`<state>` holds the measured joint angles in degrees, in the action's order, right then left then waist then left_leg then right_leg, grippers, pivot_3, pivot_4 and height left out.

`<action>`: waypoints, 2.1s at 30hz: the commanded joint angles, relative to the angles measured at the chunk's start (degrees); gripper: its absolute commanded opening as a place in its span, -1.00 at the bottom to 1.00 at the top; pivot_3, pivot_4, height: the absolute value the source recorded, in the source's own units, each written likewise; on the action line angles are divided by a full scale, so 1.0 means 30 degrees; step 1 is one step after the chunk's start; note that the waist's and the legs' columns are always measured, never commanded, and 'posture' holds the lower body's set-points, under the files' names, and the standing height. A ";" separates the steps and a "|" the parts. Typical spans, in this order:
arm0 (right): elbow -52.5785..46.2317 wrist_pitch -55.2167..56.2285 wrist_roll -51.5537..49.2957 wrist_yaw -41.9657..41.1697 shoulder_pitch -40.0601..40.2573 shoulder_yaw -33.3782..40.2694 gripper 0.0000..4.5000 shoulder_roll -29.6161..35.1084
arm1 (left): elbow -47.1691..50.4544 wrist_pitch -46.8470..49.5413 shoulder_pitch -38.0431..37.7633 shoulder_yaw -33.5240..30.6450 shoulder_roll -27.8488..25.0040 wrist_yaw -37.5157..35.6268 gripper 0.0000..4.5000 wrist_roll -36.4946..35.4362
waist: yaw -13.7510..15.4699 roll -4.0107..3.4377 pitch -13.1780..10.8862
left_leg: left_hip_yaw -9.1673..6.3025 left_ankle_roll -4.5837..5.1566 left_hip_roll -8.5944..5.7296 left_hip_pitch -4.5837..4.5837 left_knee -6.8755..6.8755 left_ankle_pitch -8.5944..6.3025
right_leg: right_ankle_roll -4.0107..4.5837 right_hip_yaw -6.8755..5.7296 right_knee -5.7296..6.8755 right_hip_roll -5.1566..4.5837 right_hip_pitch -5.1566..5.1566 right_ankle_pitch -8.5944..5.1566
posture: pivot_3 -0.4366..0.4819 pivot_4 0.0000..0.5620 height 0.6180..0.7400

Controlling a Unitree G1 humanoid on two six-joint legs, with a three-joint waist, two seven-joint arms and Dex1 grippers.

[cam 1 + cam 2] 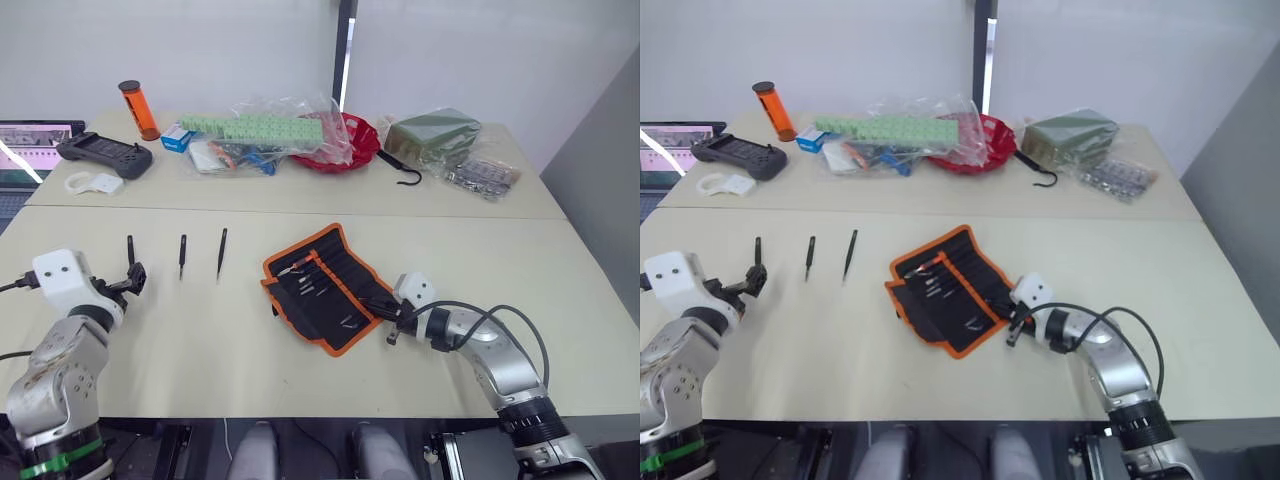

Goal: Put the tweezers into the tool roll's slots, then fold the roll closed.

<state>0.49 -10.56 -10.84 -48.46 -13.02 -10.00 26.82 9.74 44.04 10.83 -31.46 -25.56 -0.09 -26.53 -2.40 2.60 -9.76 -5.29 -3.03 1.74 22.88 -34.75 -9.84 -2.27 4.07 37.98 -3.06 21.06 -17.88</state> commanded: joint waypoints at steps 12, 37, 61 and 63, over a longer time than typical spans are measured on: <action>-0.0598 -0.1200 0.0359 0.0321 0.0881 -0.0373 -1.00 0.0258 | -0.5234 -0.1452 0.3033 0.1177 -0.0092 0.0045 0.17 0.2011 | 0.0062 -0.0022 -0.0010 | -0.0014 -0.0011 -0.0009 -0.0005 0.0000 -0.0007 | -0.0002 -0.0007 0.0018 -0.0007 0.0002 0.0002 | -0.05 -0.47 1.00; -0.0616 -0.1119 0.0373 0.1090 0.0951 -0.0176 -1.00 -0.0175 | 0.0007 -0.1668 0.3902 0.3241 -0.3297 -0.5395 -0.99 0.1207 | 0.0055 -0.0025 -0.0027 | -0.0017 -0.0012 -0.0003 0.0016 -0.0005 -0.0005 | -0.0006 -0.0010 0.0017 -0.0003 0.0014 0.0004 | -0.05 -0.47 1.00; -0.2390 -0.1533 0.0449 0.3272 0.2583 0.0085 -1.00 -0.0421 | 0.5378 0.8712 1.0319 1.5856 -0.7735 -1.4926 -0.99 -0.1740 | -0.0017 -0.0124 -0.0099 | -0.0018 -0.0009 -0.0002 0.0081 -0.0006 -0.0005 | -0.0128 0.0009 0.0007 0.0021 0.0055 -0.0071 | -0.05 -0.47 1.00; -0.2510 -0.1554 0.0457 0.3426 0.2695 0.0137 -1.00 -0.0435 | 0.5087 0.8928 1.0240 1.6459 -0.7604 -1.4737 -0.99 -0.1352 | -0.0010 -0.0125 -0.0100 | -0.0019 -0.0009 -0.0002 0.0088 -0.0005 -0.0005 | -0.0125 0.0007 0.0008 0.0022 0.0062 -0.0070 | -0.05 -0.47 1.00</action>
<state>-8.02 -12.89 -10.47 -38.47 -6.45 -9.16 25.08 24.28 70.32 40.68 17.36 -48.19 -44.43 -31.46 -2.44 2.23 -10.06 -5.35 -3.06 1.74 23.14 -34.77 -9.86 -2.64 4.09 38.00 -3.00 21.25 -18.09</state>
